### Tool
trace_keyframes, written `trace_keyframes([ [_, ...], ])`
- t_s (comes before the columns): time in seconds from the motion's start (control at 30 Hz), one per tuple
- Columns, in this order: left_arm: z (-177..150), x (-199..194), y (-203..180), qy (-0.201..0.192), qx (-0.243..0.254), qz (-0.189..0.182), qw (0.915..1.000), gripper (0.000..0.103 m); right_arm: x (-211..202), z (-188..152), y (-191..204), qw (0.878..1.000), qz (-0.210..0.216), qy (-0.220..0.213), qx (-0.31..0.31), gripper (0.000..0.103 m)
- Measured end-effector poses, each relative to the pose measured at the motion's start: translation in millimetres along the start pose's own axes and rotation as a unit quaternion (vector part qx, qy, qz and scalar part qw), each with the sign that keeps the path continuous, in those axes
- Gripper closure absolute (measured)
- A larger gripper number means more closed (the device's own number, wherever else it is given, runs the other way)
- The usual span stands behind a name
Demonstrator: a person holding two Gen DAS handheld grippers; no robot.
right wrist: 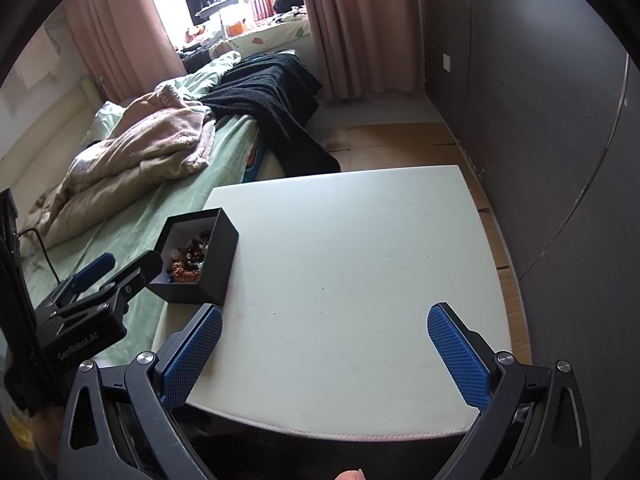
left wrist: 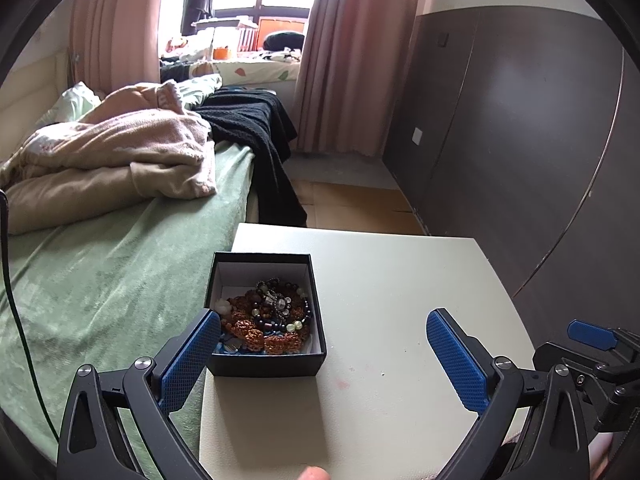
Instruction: Organize jewelry
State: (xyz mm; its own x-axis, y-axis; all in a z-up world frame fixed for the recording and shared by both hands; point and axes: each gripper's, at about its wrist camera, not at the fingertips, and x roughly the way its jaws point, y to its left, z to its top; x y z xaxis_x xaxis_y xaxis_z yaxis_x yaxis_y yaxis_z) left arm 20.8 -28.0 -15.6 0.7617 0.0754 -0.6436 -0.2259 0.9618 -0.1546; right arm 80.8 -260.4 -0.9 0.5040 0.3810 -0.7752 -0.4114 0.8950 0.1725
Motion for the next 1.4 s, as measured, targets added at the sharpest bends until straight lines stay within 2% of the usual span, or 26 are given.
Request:
trace_keyframes([
  [0.6,0,-4,-3,-0.011,0.003,0.008,0.9999,0.0,-7,0,-11,1.0,0.0,-0.009,0.023,0.0],
  [1.4,1,-6,-6,-0.014,0.004,0.007,0.9999,0.0,-3,-1,-15,1.0,-0.004,-0.006,0.023,0.0],
])
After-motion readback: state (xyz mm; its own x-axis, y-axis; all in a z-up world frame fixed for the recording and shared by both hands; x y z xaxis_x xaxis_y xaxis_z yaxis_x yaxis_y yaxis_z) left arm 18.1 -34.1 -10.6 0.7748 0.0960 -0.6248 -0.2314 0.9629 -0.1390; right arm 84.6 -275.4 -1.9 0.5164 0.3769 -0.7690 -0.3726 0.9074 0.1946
